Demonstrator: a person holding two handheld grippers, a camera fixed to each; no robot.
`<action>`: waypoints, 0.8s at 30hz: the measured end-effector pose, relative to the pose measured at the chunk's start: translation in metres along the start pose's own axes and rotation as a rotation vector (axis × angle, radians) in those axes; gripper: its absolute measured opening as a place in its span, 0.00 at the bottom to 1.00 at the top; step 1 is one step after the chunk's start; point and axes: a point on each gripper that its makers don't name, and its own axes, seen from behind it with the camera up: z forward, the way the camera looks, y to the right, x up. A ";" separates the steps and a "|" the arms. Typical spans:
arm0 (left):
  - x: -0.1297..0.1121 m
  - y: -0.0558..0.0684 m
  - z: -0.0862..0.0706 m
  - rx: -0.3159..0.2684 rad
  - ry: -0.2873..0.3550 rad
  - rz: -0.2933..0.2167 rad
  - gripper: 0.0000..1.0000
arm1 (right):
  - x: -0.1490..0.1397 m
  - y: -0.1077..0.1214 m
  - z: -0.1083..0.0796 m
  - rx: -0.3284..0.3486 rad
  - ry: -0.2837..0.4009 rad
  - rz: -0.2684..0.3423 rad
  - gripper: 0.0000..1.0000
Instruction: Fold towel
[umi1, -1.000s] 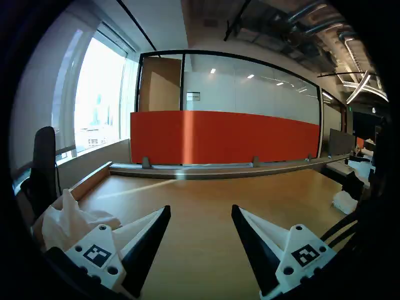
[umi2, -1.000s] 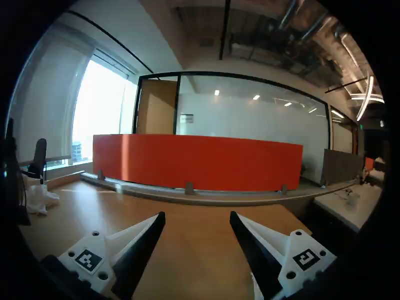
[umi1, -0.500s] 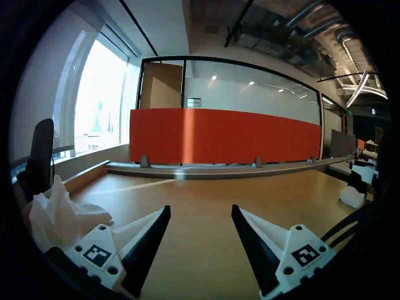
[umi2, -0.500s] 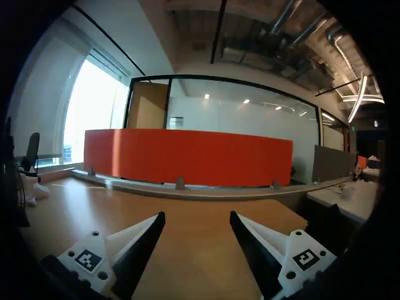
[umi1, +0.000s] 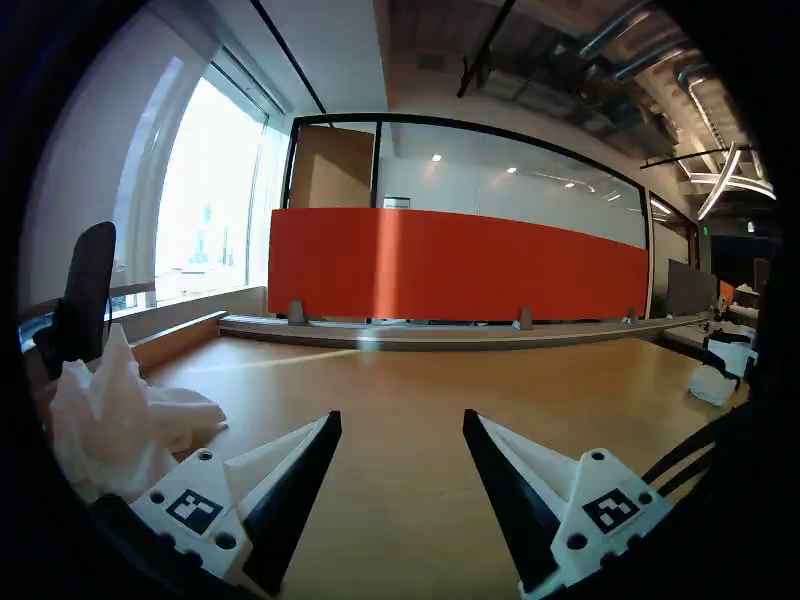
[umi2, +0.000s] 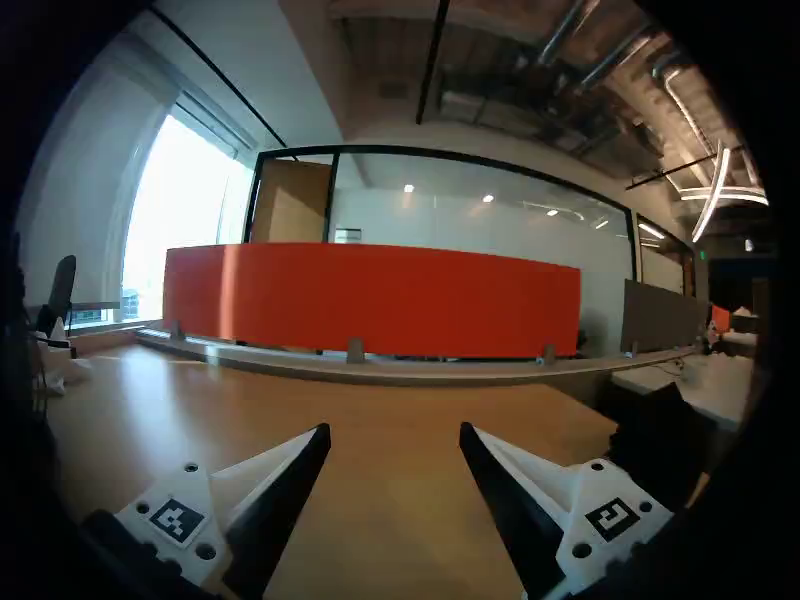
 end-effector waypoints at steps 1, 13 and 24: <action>-0.001 -0.001 0.000 0.000 0.000 0.000 0.90 | -0.002 0.000 -0.001 0.002 0.001 0.001 1.00; -0.006 0.002 -0.004 0.001 0.000 0.010 0.90 | -0.019 0.006 -0.005 -0.003 -0.003 0.057 1.00; -0.004 0.005 -0.006 -0.002 0.003 0.018 0.90 | -0.016 0.005 -0.006 0.004 0.021 0.059 1.00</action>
